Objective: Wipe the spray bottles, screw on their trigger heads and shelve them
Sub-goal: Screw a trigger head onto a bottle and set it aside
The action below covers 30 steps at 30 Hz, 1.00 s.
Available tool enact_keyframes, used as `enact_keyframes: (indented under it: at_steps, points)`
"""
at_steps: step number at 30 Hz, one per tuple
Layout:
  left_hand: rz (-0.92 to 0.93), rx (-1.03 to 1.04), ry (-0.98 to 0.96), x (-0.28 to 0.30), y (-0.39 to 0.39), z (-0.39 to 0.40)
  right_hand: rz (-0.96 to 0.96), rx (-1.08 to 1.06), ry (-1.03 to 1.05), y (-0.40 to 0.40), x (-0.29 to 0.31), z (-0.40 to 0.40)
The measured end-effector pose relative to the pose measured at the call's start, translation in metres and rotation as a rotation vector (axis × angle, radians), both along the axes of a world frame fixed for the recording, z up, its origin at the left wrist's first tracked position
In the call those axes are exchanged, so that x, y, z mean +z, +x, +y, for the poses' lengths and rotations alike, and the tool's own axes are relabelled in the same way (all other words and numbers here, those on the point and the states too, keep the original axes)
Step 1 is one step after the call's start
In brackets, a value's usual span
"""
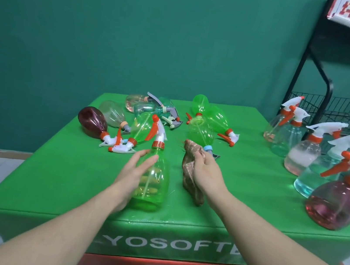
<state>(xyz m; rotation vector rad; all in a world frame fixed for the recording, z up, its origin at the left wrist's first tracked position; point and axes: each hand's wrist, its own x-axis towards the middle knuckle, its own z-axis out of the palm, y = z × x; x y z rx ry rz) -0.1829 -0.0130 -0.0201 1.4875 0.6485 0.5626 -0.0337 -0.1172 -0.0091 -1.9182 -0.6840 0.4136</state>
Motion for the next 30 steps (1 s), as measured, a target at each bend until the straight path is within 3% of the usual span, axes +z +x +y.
enact_keyframes:
  at_steps: [10, 16, 22, 30]
  points:
    - [-0.101, 0.045, -0.227, -0.032, -0.001, 0.018, -0.093, 0.048, 0.146, -0.025, 0.012, 0.054]
    - [-0.227, 0.045, -0.389, -0.045, 0.000, 0.026, -0.138, 0.183, 0.020, -0.045, 0.004, 0.077]
    - [-0.261, 0.047, -0.421, -0.052, 0.001, 0.031, -0.242, 0.267, -0.064, -0.052, 0.005, 0.082]
    - [-0.322, 0.003, -0.429, -0.053, -0.001, 0.032, -0.471, 0.429, -0.027, -0.072, 0.010, 0.083]
